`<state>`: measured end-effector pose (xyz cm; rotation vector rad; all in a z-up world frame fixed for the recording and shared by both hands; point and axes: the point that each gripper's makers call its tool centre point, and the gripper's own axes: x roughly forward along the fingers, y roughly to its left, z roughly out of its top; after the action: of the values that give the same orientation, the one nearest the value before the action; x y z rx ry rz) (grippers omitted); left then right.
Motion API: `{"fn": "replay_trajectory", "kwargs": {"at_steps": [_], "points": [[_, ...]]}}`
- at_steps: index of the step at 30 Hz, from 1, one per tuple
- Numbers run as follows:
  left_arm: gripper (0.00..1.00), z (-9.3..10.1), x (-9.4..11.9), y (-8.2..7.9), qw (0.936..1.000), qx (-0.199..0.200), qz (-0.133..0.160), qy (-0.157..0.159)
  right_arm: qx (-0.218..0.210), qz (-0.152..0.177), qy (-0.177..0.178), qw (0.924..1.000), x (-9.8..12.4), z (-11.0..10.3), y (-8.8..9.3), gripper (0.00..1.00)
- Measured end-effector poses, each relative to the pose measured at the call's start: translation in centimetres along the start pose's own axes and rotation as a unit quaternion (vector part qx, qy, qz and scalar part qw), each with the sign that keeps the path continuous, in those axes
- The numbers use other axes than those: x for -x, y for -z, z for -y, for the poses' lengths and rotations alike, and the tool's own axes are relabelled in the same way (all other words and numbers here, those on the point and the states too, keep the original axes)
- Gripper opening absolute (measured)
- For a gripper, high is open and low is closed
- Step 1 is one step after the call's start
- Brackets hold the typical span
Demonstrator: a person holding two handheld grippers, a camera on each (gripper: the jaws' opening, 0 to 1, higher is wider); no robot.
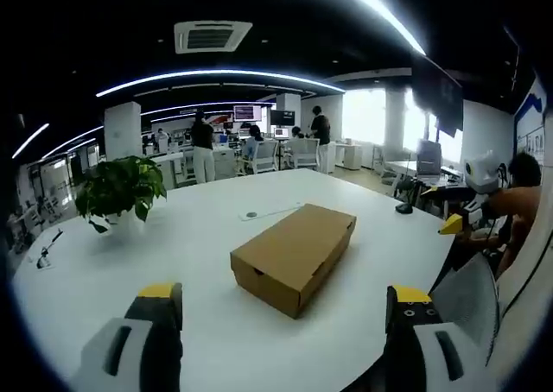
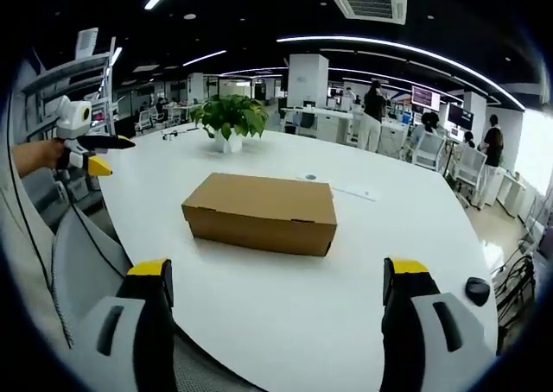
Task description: Operate the shoe box by opening the lid, removing the specified soft item, and placing it in the target area until the item is outside and the box remains undamaged.
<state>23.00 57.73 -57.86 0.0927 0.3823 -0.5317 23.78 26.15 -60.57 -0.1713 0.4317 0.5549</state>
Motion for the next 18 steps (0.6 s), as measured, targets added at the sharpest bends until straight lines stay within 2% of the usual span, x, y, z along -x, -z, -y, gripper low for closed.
{"fn": "replay_trajectory", "kwargs": {"at_steps": [18], "points": [[1.0,-0.03,-0.16,0.45,0.9999,0.002,-0.01,-0.004,-0.001,-0.001,-0.001,1.0,-0.07,0.06,0.23,0.96]]}}
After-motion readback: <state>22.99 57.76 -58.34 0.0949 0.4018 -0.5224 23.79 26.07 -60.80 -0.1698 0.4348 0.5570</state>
